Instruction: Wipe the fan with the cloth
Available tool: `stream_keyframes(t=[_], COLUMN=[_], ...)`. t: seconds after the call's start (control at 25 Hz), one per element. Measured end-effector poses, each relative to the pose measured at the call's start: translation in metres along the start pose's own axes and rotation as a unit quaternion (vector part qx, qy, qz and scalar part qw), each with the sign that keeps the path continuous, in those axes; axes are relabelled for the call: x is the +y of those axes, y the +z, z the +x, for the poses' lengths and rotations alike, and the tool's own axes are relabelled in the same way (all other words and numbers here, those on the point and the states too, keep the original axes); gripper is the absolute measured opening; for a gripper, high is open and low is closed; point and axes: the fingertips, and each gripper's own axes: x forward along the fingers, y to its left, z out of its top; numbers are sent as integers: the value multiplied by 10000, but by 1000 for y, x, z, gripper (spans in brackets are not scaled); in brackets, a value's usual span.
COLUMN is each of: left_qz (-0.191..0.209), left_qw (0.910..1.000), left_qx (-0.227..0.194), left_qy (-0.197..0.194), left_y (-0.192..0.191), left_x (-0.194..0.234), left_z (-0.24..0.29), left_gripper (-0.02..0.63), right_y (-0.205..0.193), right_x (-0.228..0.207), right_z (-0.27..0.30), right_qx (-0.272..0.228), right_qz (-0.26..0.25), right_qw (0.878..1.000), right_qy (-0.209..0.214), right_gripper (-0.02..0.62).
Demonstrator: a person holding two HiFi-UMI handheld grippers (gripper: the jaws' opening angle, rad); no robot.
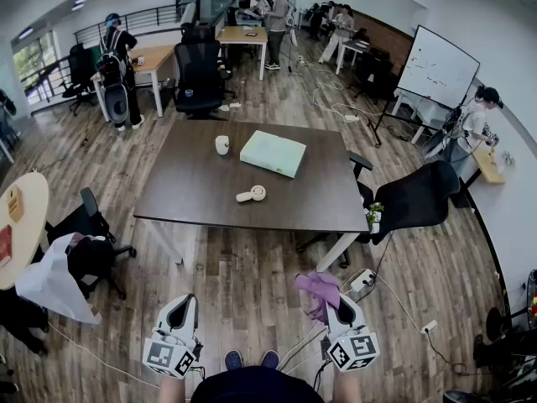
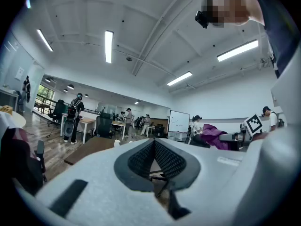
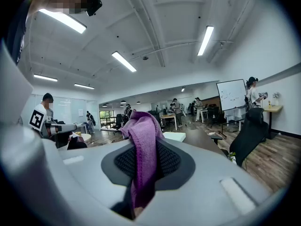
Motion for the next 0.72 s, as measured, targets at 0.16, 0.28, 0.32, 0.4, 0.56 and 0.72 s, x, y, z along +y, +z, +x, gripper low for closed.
stream_keyframes(t=[0.16,0.28,0.32,0.4,0.56,0.72], left_qz=[-19,-8,-13,-35,-52,-15], left_qw=[10000,10000,10000,9999,9998,9996], left_qx=[0,10,13,13,7,19], left_qy=[-28,-75,-82,-99,-198,-279], left_y=[0,-1,-1,-3,-3,-1], left_x=[-1,-2,-3,-2,2,5], left_z=[2,2,1,-1,-4,-8], left_gripper=[-6,-5,-6,-6,-6,-6], right_y=[2,5,5,6,6,5], right_x=[6,12,14,18,24,32], right_z=[4,5,4,3,2,0], right_qx=[-28,-91,-119,-153,-172,-165], right_qz=[26,-59,-63,-75,-134,-63], right_qw=[10000,9998,9997,9996,9996,9998], right_qy=[88,158,183,209,159,61], right_gripper=[72,74,74,74,74,74])
